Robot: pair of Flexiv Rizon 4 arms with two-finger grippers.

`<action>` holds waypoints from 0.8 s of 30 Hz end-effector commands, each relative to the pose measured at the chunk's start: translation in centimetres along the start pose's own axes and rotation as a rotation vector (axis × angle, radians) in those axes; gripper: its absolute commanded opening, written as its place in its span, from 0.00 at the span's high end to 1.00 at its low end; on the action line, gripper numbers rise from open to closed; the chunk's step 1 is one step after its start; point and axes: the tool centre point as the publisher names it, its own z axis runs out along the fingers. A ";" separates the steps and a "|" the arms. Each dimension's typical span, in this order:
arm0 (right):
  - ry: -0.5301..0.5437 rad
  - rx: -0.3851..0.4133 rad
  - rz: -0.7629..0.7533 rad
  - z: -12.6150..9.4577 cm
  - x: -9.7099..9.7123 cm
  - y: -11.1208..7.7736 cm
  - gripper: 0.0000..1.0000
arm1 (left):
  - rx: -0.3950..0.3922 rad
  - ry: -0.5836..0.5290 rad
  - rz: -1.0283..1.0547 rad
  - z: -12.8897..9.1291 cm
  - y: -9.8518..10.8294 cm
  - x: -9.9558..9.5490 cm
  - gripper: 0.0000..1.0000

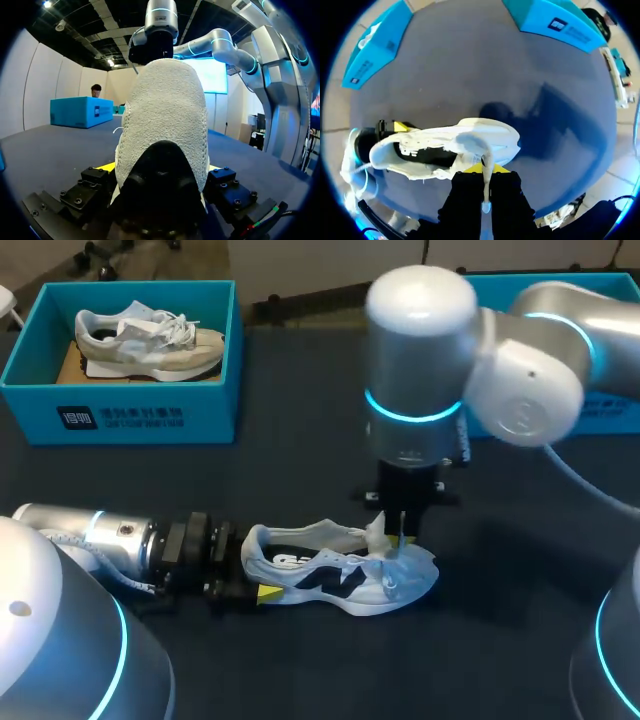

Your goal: Take the shoe out of the shoebox, open the shoe tongue, remove and reinsert the insole, then place the shoe into the shoebox

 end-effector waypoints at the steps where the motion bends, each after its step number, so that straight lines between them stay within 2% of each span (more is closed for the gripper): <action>1: 0.374 0.007 -0.066 0.9 -1.2 0.3 1.00 | 0.001 -0.002 0.001 0.0 0.1 0.0 1.00; 5: 0.453 0.016 -0.143 1.8 -2.0 0.6 1.00 | 0.001 -0.002 0.001 0.0 0.1 0.0 1.00; 7: 0.457 0.035 -0.137 2.3 -2.3 0.7 1.00 | 0.001 -0.002 0.001 0.0 0.1 0.0 1.00; 18: 0.571 0.025 -0.203 4.0 -4.0 0.7 0.99 | 0.001 -0.002 0.001 0.0 0.1 0.0 1.00; 19: 0.575 0.023 -0.205 4.0 -4.1 0.6 0.90 | 0.001 -0.002 0.001 0.0 0.1 0.0 1.00; 20: 0.578 0.022 -0.204 4.0 -4.2 0.5 0.87 | 0.001 -0.002 0.001 0.0 0.1 0.0 1.00; 21: 0.579 0.022 -0.203 3.8 -4.3 0.4 0.77 | 0.001 -0.002 0.001 0.0 0.1 0.0 1.00; 24: 0.555 0.022 -0.193 2.9 -4.4 0.0 0.67 | 0.001 -0.002 0.001 0.0 0.1 0.0 1.00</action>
